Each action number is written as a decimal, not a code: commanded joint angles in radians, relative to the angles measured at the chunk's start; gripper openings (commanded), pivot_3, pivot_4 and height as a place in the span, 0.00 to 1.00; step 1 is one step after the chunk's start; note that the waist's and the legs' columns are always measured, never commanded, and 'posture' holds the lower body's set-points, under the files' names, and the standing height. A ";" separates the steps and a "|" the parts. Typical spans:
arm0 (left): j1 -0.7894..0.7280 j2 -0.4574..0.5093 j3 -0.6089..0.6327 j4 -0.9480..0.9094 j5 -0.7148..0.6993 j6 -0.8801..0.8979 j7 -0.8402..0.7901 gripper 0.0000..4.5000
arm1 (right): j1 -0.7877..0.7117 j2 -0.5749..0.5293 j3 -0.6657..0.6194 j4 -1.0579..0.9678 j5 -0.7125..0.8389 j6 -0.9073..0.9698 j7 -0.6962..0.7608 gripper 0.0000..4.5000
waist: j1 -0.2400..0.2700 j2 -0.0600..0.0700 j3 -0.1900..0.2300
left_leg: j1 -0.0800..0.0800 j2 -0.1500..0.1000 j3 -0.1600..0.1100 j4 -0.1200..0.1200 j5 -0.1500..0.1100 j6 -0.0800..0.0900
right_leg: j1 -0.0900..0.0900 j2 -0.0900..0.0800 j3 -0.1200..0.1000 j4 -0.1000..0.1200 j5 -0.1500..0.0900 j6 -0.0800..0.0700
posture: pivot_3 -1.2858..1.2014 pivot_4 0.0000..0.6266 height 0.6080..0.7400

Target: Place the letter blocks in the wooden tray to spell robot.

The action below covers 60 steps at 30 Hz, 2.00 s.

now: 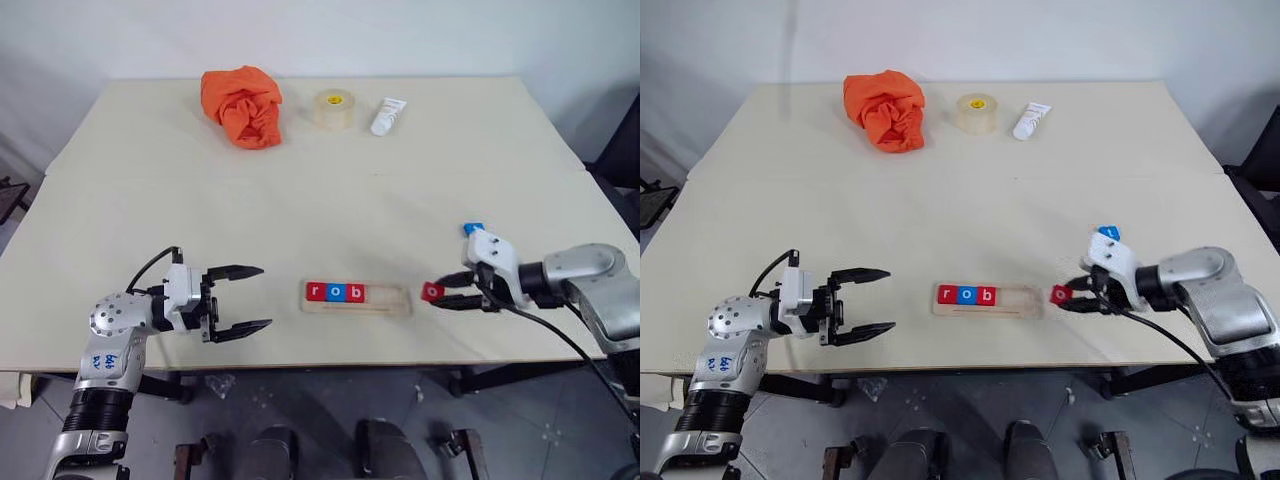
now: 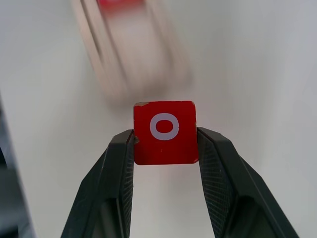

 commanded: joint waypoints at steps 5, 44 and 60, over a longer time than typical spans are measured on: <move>-0.022 -0.007 0.006 0.015 -0.010 -0.021 -0.001 1.00 | -0.102 0.049 0.147 -0.012 -0.059 0.014 0.003 0.32 | 0.006 0.000 0.000 | -0.001 -0.002 -0.004 0.000 -0.001 0.001 | 0.000 -0.001 0.001 0.000 0.000 0.000 | 0.52 0.24 1.00; 0.003 -0.002 0.024 0.009 -0.010 -0.041 0.028 1.00 | -0.153 0.153 0.197 0.056 -0.121 -0.089 0.061 0.99 | 0.002 0.000 0.000 | -0.002 -0.002 -0.003 0.000 -0.001 0.001 | -0.001 0.000 -0.003 0.000 0.000 0.000 | 0.52 0.24 1.00; -0.043 -0.014 0.006 0.058 -0.004 -0.052 0.011 1.00 | -0.013 0.108 0.131 0.016 -0.106 -0.075 -0.001 0.11 | 0.000 0.000 0.000 | -0.001 -0.002 -0.002 0.000 -0.001 0.001 | -0.001 0.001 -0.003 0.001 0.000 0.000 | 0.52 0.24 1.00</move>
